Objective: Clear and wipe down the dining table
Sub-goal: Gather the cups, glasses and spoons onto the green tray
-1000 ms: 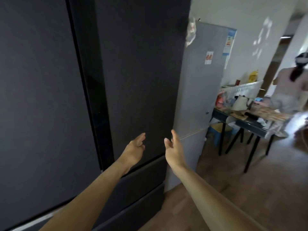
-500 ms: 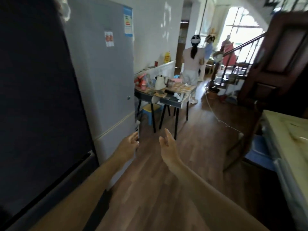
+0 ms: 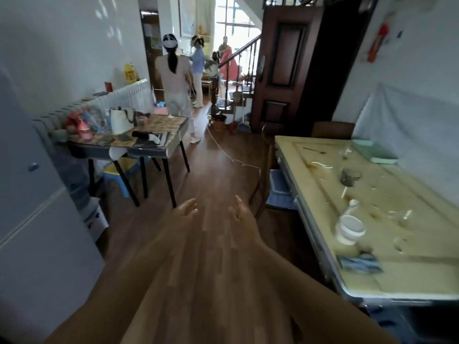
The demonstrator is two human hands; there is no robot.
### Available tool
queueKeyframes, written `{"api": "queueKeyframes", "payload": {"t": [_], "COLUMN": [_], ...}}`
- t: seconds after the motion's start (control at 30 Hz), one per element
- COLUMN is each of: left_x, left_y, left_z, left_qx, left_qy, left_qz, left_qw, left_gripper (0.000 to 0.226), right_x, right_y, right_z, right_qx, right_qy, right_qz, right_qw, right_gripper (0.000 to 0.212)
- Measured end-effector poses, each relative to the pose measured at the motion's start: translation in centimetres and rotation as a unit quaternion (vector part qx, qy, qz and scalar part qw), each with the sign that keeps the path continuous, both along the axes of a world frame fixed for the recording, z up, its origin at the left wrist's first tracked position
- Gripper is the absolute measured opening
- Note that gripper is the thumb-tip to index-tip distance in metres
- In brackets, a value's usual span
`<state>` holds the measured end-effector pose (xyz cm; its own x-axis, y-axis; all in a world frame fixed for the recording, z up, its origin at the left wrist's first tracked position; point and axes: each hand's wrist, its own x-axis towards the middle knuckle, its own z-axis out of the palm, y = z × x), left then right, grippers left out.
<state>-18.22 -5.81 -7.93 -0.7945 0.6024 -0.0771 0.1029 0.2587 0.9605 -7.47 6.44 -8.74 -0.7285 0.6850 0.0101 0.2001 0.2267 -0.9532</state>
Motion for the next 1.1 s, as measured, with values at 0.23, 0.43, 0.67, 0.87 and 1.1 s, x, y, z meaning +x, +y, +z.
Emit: {"api": "queueKeyframes", "payload": {"t": [0.23,0.43,0.67,0.87,1.1], "left_x": [2.2,3.3,1.7,-1.7,-4.7], "left_y": [12.6,20.4,29.2,36.2,43.0], "left_z": [-2.4,-3.8,-5.0,-5.2,-7.6], "left_qx": [0.001,-0.016,-0.088,-0.099,-0.134], "left_qy": [-0.003,-0.061,-0.028,-0.036,-0.053], "left_qz": [-0.067,-0.123,-0.261,-0.358,-0.420], "left_qw": [0.998,0.990,0.961,0.928,0.896], "left_gripper": [0.037,0.041,0.044,0.045,0.044], "right_x": [5.1,7.0,6.8,4.2,2.5], "right_y": [8.9,14.9,21.6,27.0,30.8], "right_z": [-0.2,-2.4,-4.8,-6.1,-7.8], "right_qx": [0.007,0.016,0.018,0.000,-0.051], "right_qy": [-0.011,-0.046,-0.074,-0.084,-0.090], "right_qz": [-0.096,-0.166,-0.278,-0.357,-0.436], "right_qw": [0.995,0.985,0.958,0.930,0.894], "right_gripper": [0.026,0.041,0.047,0.047,0.046]}}
